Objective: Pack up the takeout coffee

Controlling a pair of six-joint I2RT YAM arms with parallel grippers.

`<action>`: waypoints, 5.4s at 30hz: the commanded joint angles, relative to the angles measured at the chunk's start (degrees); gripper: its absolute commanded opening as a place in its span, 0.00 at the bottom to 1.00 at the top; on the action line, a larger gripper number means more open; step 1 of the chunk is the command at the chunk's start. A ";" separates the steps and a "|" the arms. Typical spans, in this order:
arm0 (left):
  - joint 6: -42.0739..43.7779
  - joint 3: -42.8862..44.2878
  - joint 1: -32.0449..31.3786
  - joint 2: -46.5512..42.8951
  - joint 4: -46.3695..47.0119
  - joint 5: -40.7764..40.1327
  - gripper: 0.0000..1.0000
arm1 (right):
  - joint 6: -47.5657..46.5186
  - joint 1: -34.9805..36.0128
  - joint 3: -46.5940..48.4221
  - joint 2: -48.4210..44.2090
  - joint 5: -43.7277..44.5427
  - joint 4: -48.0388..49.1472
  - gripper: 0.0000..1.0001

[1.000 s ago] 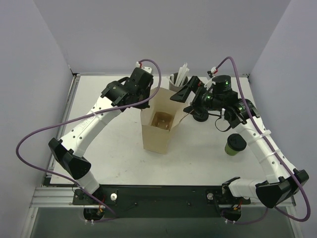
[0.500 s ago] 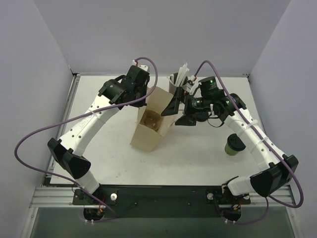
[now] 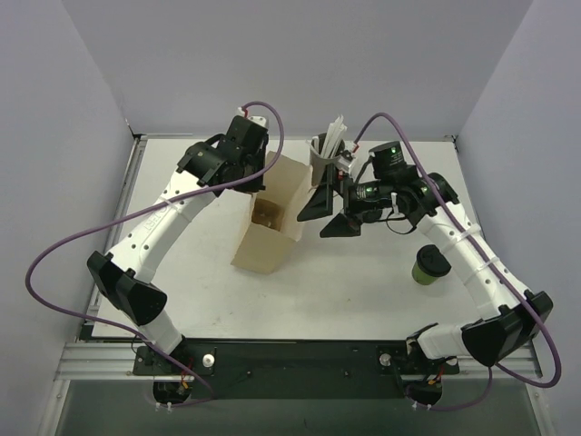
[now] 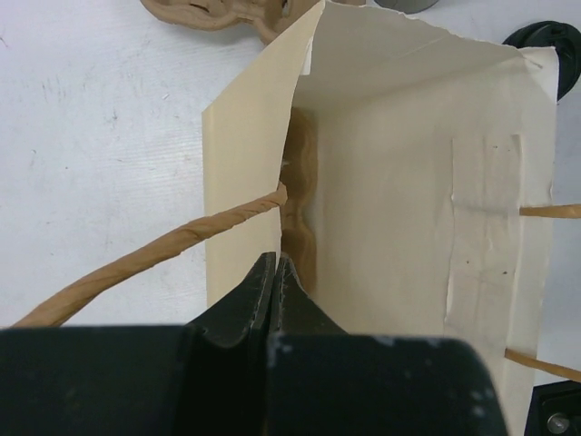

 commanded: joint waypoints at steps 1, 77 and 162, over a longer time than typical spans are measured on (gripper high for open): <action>0.96 0.02 0.30 -2.20 4.90 2.85 0.00 | -0.35 -1.62 4.74 -5.04 1.97 -1.73 1.00; 32.78 -53.51 -11.39 -41.76 66.53 1.36 0.00 | -15.47 24.75 -19.42 -13.14 65.88 24.72 0.00; 40.87 -19.23 -9.45 -16.45 23.28 -0.66 0.22 | 11.15 -7.19 -10.03 -19.29 49.70 -15.54 0.91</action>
